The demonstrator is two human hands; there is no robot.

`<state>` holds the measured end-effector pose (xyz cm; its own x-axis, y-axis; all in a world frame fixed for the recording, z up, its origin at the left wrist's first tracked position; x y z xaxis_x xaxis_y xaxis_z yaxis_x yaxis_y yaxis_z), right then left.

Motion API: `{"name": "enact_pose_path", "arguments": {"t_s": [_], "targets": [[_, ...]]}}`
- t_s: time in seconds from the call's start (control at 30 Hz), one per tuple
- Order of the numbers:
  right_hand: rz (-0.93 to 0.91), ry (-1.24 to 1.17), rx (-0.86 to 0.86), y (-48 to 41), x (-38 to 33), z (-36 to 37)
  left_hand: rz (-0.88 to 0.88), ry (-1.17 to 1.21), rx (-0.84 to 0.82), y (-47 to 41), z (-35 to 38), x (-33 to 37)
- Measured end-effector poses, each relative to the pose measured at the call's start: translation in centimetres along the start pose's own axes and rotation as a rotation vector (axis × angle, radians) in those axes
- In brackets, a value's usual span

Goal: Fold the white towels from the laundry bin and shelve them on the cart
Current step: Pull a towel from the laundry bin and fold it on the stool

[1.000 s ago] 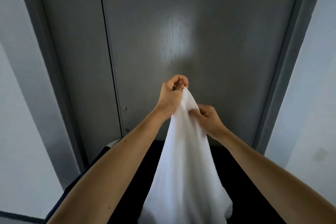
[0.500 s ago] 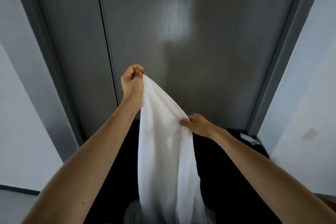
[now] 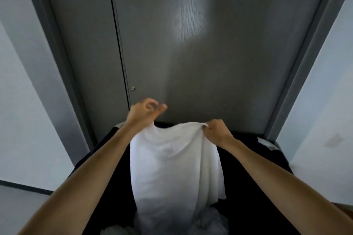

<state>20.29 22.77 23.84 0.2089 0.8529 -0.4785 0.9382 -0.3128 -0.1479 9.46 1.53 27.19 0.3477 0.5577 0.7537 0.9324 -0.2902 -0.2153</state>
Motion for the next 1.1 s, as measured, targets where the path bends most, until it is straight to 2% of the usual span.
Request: {"name": "enact_pose_path", "arguments": {"t_s": [0.1, 0.17, 0.27, 0.5, 0.6, 0.7, 0.77, 0.83, 0.93, 0.97, 1.1], "targets": [[-0.138, -0.007, 0.016, -0.3, -2.5, -0.1, 0.221, -0.147, -0.357, 2.7, 3.4, 1.8], [-0.183, -0.112, 0.034, -0.4, -3.7, 0.1, 0.301, -0.251, -0.416, 3.7, 5.4, 2.7], [-0.196, -0.284, 0.094, -0.4, -3.9, 0.2, 0.225, -0.162, -0.357, 3.4, 6.4, 2.4], [-0.276, -0.617, 0.078, 0.9, -2.5, 0.5, 0.17, 0.568, -0.096, 3.5, 6.1, 2.7], [-0.172, -0.502, 0.012, 1.6, -1.0, 1.7, 0.07, 0.812, 0.009, 3.2, 5.1, 4.1], [0.041, -0.352, -0.182, 2.1, 0.6, 2.8, -0.005, 0.992, 0.022, 2.7, 3.5, 5.0], [0.104, -0.303, -0.203, 2.0, 1.2, 2.9, 0.031, 0.904, 0.052, 1.8, 2.9, 4.6], [0.121, -0.273, -0.168, 1.9, 1.0, 2.4, 0.04, 0.66, 0.084, 0.9, 3.0, 3.1], [0.069, -0.144, -0.139, 1.5, 1.3, 1.7, -0.107, 0.186, -0.025, 1.1, 3.8, -0.4], [0.026, -0.075, -0.144, 1.6, 1.0, 1.4, -0.099, 0.094, -0.072, 1.5, 4.3, -1.3], [-0.178, 0.15, -0.274, 1.0, -1.1, 1.0, 0.218, 0.018, -0.255, 3.6, 6.1, -0.4]]}}
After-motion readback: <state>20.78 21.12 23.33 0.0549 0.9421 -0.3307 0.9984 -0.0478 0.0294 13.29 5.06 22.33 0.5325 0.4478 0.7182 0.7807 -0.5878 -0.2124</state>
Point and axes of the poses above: each hand's wrist, its own y-axis away from the middle knuckle, its own z-axis out of the palm, x = y × z, the point moved 1 cm from there along -y, towards the middle knuckle, and after that the axes turned 2 degrees about -z, right-handed, at the moved point
